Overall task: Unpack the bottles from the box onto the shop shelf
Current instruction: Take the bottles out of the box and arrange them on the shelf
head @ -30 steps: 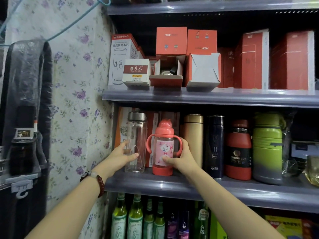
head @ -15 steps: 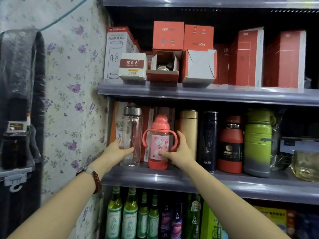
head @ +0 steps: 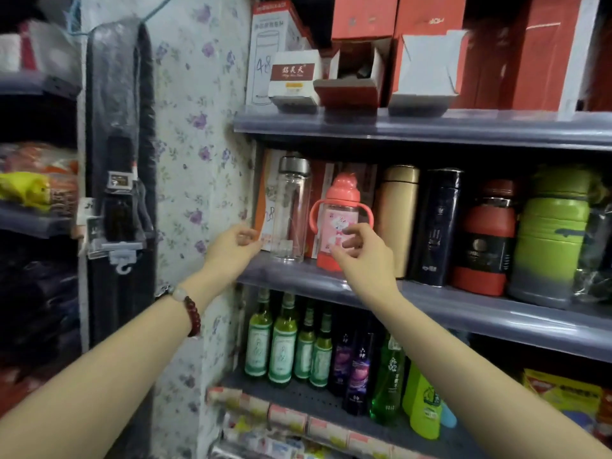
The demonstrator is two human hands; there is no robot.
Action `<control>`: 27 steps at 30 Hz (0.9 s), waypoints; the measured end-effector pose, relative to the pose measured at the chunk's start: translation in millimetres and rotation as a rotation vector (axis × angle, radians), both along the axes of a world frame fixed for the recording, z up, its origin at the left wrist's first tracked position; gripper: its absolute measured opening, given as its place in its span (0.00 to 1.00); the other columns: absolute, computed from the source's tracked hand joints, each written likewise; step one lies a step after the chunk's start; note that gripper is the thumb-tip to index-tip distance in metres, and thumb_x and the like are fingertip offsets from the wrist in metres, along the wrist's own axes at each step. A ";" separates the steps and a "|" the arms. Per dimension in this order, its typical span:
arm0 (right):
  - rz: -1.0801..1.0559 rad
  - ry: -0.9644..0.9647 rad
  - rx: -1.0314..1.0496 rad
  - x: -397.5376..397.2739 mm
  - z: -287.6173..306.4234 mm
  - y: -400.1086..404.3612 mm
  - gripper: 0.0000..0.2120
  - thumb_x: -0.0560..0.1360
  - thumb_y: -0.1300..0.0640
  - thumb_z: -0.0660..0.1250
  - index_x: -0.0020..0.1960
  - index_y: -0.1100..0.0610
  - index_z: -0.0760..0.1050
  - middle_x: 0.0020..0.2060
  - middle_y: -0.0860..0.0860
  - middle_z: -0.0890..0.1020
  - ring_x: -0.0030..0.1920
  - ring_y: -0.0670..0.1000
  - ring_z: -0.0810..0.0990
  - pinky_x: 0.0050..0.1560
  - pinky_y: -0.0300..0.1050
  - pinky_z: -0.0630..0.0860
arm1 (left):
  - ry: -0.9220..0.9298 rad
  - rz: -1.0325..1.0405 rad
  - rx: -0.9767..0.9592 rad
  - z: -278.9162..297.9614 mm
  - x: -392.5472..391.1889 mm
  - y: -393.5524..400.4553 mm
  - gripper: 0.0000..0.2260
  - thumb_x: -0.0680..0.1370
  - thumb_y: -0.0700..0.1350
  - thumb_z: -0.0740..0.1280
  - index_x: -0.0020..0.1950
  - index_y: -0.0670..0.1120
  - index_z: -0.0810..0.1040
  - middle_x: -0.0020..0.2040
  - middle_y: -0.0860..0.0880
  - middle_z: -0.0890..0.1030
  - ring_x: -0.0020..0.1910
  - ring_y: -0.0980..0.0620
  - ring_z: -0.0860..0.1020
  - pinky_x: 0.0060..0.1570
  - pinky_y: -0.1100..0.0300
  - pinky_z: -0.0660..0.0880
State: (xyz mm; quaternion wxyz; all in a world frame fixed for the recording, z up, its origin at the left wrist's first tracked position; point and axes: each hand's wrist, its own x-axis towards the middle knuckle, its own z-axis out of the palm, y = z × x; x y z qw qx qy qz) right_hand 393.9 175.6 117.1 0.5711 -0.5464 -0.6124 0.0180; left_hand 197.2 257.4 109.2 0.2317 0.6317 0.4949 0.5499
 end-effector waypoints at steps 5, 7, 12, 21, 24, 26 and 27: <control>0.217 -0.173 -0.162 -40.1 -48.2 0.4 0.12 0.72 0.55 0.70 0.54 0.57 0.76 0.44 0.50 0.81 0.44 0.49 0.79 0.47 0.44 0.75 | 0.325 0.075 -0.062 -42.4 -36.6 -56.8 0.13 0.75 0.46 0.68 0.58 0.45 0.77 0.52 0.46 0.80 0.50 0.48 0.79 0.45 0.59 0.74; 0.317 -0.221 -0.274 -60.1 -74.7 -2.9 0.11 0.72 0.55 0.71 0.53 0.58 0.77 0.44 0.52 0.82 0.46 0.51 0.79 0.48 0.44 0.73 | 0.419 0.126 -0.132 -62.6 -51.0 -84.3 0.13 0.76 0.48 0.67 0.58 0.45 0.76 0.50 0.48 0.79 0.49 0.50 0.78 0.44 0.61 0.72; 0.512 -0.337 -0.469 -122.7 -143.8 -13.7 0.09 0.71 0.55 0.72 0.48 0.58 0.79 0.41 0.54 0.82 0.45 0.53 0.81 0.43 0.40 0.70 | 0.579 0.252 -0.291 -119.6 -103.1 -148.3 0.12 0.76 0.48 0.67 0.57 0.45 0.77 0.51 0.47 0.80 0.51 0.48 0.79 0.49 0.59 0.74; 0.762 -0.577 -0.654 -253.8 -257.6 -44.7 0.09 0.72 0.53 0.71 0.46 0.59 0.81 0.44 0.54 0.84 0.50 0.54 0.81 0.47 0.40 0.71 | 0.664 0.446 -0.602 -232.3 -216.7 -240.1 0.10 0.75 0.45 0.67 0.54 0.43 0.79 0.50 0.45 0.82 0.51 0.46 0.79 0.49 0.56 0.74; 0.825 -0.612 -0.720 -293.9 -299.9 -56.6 0.09 0.71 0.53 0.72 0.45 0.59 0.81 0.44 0.55 0.85 0.49 0.54 0.81 0.49 0.43 0.74 | 0.640 0.472 -0.710 -280.1 -253.8 -262.9 0.10 0.74 0.44 0.67 0.54 0.44 0.79 0.50 0.46 0.82 0.51 0.46 0.79 0.47 0.57 0.73; 0.853 -0.625 -0.771 -316.8 -330.2 -64.3 0.07 0.71 0.54 0.72 0.44 0.58 0.80 0.44 0.54 0.84 0.47 0.53 0.81 0.46 0.41 0.73 | 0.596 0.501 -0.796 -311.4 -275.7 -276.7 0.10 0.75 0.44 0.66 0.54 0.43 0.79 0.52 0.45 0.82 0.53 0.44 0.78 0.48 0.58 0.72; 0.863 -0.633 -0.793 -327.2 -345.8 -67.5 0.07 0.72 0.54 0.71 0.45 0.58 0.80 0.43 0.54 0.84 0.46 0.52 0.80 0.45 0.41 0.72 | 0.560 0.515 -0.836 -326.9 -285.9 -283.6 0.11 0.75 0.45 0.66 0.55 0.43 0.79 0.52 0.44 0.82 0.54 0.44 0.78 0.48 0.58 0.71</control>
